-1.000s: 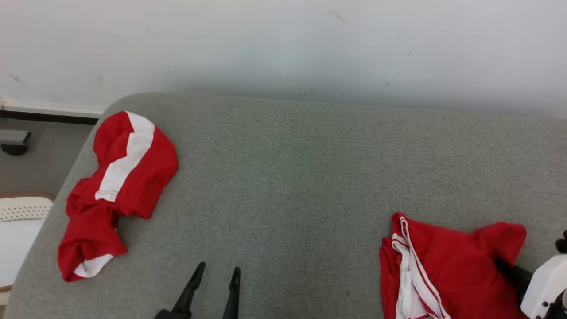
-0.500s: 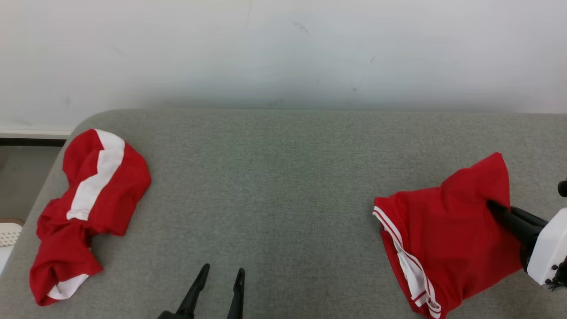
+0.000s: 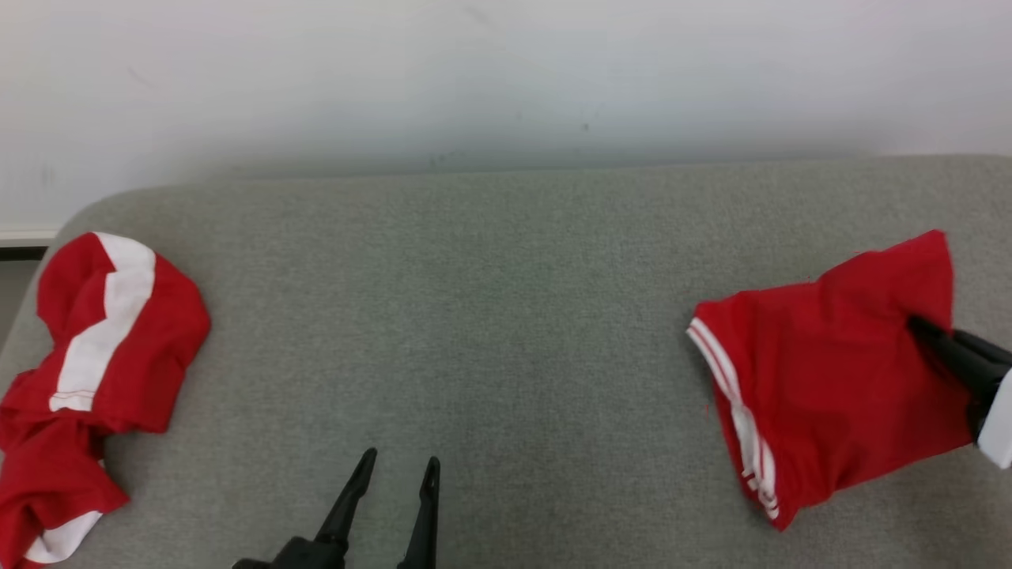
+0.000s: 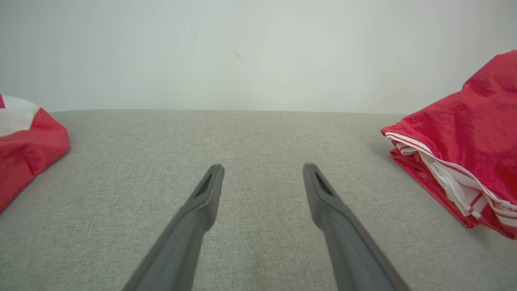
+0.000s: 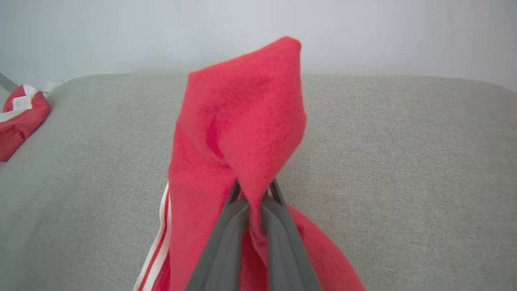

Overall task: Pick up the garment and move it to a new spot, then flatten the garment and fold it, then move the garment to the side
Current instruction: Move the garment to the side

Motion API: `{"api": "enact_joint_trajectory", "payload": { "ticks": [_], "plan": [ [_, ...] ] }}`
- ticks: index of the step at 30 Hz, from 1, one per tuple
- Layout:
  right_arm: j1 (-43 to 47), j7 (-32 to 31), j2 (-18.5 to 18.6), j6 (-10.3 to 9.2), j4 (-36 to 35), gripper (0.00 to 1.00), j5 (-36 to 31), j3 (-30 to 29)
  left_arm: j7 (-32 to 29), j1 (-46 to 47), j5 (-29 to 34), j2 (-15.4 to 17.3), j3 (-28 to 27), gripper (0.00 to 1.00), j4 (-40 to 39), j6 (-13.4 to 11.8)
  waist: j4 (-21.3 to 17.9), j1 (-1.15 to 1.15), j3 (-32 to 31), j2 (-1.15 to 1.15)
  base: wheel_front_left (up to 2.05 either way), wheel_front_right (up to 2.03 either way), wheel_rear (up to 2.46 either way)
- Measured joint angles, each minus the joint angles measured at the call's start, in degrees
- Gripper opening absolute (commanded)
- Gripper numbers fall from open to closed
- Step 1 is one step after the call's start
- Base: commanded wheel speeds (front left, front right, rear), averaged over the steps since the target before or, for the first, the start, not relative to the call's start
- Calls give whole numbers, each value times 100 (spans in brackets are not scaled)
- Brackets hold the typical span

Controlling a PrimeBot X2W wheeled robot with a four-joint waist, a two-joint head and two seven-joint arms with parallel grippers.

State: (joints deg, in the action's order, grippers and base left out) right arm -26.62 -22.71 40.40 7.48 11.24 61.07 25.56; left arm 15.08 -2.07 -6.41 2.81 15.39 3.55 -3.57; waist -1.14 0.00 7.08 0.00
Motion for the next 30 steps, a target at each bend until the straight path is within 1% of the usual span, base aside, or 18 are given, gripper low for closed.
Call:
{"api": "enact_joint_trajectory", "payload": {
  "ticks": [5,8,11,13,17,21,22,23,24,27,30],
  "plan": [
    [-207,119,31,0,636,0,-167,-380,1,220,149,0,-2,100,-24,80,-167,0,274,0,0,0,0],
    [-299,270,87,0,1080,0,-298,-662,0,413,242,0,36,100,-20,182,-235,0,478,0,0,0,0],
    [-497,460,167,0,1588,0,-605,-955,1,645,342,-1,79,100,-20,280,-265,0,707,0,0,0,0],
    [-714,636,246,0,1916,0,-829,-1163,3,806,413,0,121,100,3,355,-261,1,868,0,0,0,0],
    [-1070,907,274,0,2493,0,-1146,-1495,3,1048,510,0,204,100,40,431,-179,1,1143,0,0,0,0],
    [-1475,1093,287,2,3002,0,-1515,-1737,3,1175,552,0,277,100,33,427,-38,1,1372,0,0,0,0],
    [-1577,1165,307,3,3158,15,-1670,-1801,3,1179,554,0,293,100,33,417,-2,1,1425,0,0,0,0],
    [-1669,1220,346,4,3299,46,-1829,-1836,3,1183,558,0,309,100,34,410,34,1,1471,0,0,0,0],
    [-1747,1317,399,4,3421,100,-2019,-1861,3,1195,559,0,321,100,34,403,70,1,1512,0,0,0,0],
    [-2015,1728,457,7,3753,100,-2494,-2012,3,1210,557,0,325,100,40,352,159,1,1580,0,0,0,0],
    [-2123,2053,293,8,3895,100,-2804,-2029,3,1199,537,0,285,100,53,301,172,1,1523,0,0,0,0]
  ]
}}
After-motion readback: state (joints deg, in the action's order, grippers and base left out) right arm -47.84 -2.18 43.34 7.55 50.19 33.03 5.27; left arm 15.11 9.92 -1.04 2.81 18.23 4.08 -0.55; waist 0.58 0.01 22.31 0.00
